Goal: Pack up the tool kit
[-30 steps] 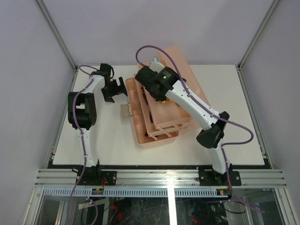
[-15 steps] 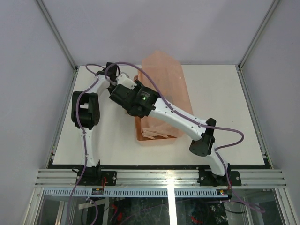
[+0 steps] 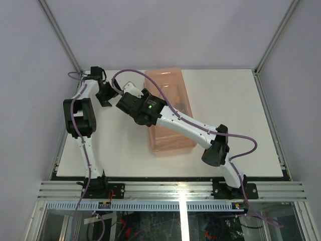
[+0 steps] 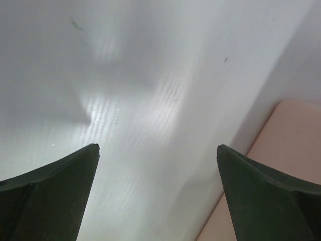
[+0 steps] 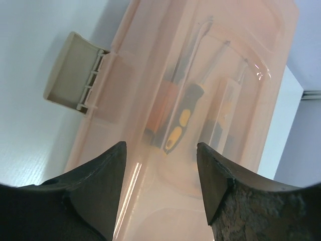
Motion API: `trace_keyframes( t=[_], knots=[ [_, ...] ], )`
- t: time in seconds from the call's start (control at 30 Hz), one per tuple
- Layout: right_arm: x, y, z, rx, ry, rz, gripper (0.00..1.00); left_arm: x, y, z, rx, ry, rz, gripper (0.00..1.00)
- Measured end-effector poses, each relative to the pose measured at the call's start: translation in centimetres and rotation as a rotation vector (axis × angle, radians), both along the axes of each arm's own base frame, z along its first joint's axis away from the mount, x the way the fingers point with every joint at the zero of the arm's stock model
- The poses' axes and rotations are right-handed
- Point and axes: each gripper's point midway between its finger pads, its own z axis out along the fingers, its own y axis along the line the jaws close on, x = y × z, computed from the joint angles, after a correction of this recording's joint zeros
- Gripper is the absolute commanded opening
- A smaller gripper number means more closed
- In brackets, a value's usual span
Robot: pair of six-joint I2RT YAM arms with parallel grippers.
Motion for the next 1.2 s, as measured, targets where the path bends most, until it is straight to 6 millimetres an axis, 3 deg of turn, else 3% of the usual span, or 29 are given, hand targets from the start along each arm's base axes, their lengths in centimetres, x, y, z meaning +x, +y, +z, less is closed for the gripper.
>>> trace_keyframes(
  t=[0.1,0.23,0.3,0.43,0.53,0.63,0.87,1.03,1.2],
  knots=[
    [0.2,0.3,0.0,0.037,0.008,-0.005,0.65,-0.2,1.5,0.7,0.004,-0.010,0.030,1.00],
    [1.5,-0.3,0.9,0.143,0.040,-0.035,0.64,-0.8,0.5,2.7,-0.002,-0.042,0.011,1.00],
    [3.2,-1.8,1.9,0.209,0.056,-0.075,0.64,-1.2,0.0,3.7,-0.013,-0.059,-0.002,1.00],
    [7.0,-6.9,4.2,0.325,0.067,-0.183,0.63,-3.0,-1.5,4.8,-0.065,-0.067,-0.035,1.00],
    [9.1,-10.1,5.0,0.403,0.092,-0.245,0.61,-4.7,-2.4,4.1,-0.112,-0.046,-0.056,1.00],
    [9.7,-11.7,4.7,0.447,0.140,-0.262,0.61,-6.8,-3.4,2.5,-0.165,-0.010,-0.076,1.00],
    [8.2,-10.7,1.5,0.452,0.276,-0.228,0.57,-11.0,-6.3,0.3,-0.338,0.039,-0.111,1.00],
    [7.4,-10.1,0.0,0.458,0.342,-0.221,0.56,-11.7,-7.6,0.2,-0.429,0.027,-0.137,1.00],
    [6.9,-9.9,-0.1,0.476,0.360,-0.214,0.56,-12.0,-8.7,0.7,-0.474,0.008,-0.184,1.00]
  ],
)
